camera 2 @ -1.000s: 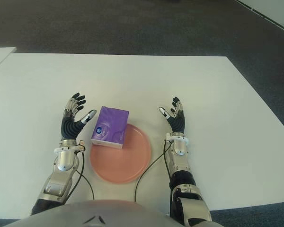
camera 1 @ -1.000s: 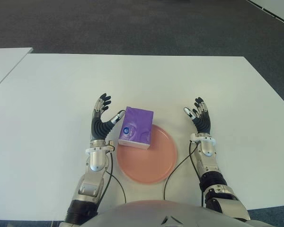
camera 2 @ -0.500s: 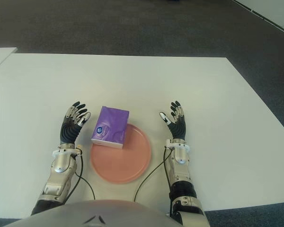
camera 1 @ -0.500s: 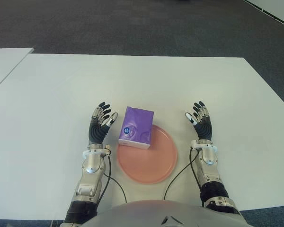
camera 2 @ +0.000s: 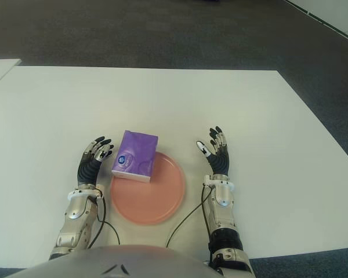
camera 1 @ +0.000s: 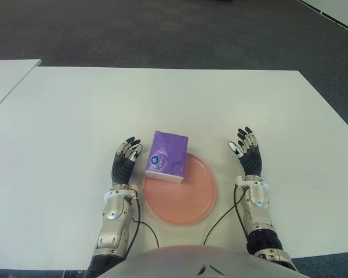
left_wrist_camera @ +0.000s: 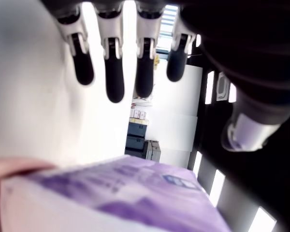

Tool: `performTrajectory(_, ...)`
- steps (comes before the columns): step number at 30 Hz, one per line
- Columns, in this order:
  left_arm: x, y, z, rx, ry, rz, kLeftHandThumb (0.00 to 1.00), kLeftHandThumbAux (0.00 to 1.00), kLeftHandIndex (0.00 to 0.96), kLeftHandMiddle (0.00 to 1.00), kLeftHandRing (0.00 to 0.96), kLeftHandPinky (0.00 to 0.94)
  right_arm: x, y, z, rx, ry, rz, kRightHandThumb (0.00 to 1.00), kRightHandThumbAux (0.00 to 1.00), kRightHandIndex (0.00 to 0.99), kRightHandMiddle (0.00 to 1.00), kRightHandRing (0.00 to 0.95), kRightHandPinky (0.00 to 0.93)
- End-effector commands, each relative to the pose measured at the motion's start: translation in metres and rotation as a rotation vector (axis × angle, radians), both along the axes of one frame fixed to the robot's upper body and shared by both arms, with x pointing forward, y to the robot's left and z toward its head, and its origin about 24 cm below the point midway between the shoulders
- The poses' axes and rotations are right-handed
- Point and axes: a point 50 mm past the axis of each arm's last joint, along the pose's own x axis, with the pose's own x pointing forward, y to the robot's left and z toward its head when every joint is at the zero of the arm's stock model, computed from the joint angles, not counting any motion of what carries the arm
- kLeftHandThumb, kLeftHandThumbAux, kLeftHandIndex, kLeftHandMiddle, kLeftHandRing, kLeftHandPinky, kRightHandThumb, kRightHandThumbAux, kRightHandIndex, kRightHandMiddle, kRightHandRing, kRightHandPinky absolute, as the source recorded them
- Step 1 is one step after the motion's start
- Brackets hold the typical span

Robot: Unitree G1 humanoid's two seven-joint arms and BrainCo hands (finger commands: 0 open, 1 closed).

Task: Put the tissue paper into the plate.

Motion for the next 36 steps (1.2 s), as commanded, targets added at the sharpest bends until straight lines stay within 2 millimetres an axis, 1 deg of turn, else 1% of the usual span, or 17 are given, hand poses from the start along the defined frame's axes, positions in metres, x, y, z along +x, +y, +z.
performTrajectory(1, -0.014, 0.003, -0.013, -0.039, 0.097, -0.001, 0.207, 0.579, 0.236, 0.277, 0.308, 0.331, -0.063, 0.001, -0.066, 0.058, 0.392, -0.033, 0.187, 0.624, 0.058, 0.172, 0.119, 0.058)
performTrajectory(6, -0.021, 0.011, -0.016, -0.014, 0.136, -0.025, 0.195, 0.577, 0.228, 0.283, 0.316, 0.341, -0.063, 0.001, -0.064, 0.057, 0.383, -0.027, 0.183, 0.629, 0.057, 0.176, 0.122, 0.054)
performTrajectory(12, -0.027, 0.020, -0.022, 0.010, 0.169, -0.033, 0.194, 0.591, 0.221, 0.287, 0.319, 0.340, -0.067, -0.001, -0.062, 0.058, 0.346, 0.003, 0.172, 0.612, 0.065, 0.180, 0.121, 0.027)
performTrajectory(18, -0.032, 0.018, -0.024, 0.010, 0.162, -0.037, 0.190, 0.604, 0.226, 0.284, 0.316, 0.333, -0.073, 0.000, -0.058, 0.064, 0.301, 0.028, 0.174, 0.595, 0.072, 0.182, 0.124, 0.021)
performTrajectory(25, -0.038, 0.015, -0.024, 0.004, 0.157, -0.026, 0.186, 0.591, 0.231, 0.290, 0.315, 0.328, -0.078, -0.001, -0.053, 0.055, 0.273, 0.044, 0.182, 0.579, 0.076, 0.173, 0.114, 0.003)
performTrajectory(30, -0.045, 0.014, -0.024, 0.009, 0.160, -0.020, 0.174, 0.571, 0.225, 0.289, 0.310, 0.311, -0.080, -0.002, -0.051, 0.051, 0.290, 0.059, 0.180, 0.568, 0.065, 0.147, 0.092, 0.000)
performTrajectory(36, -0.047, 0.011, -0.023, 0.005, 0.158, -0.016, 0.168, 0.558, 0.227, 0.286, 0.303, 0.305, -0.082, -0.005, -0.051, 0.051, 0.311, 0.070, 0.178, 0.560, 0.058, 0.117, 0.066, 0.000)
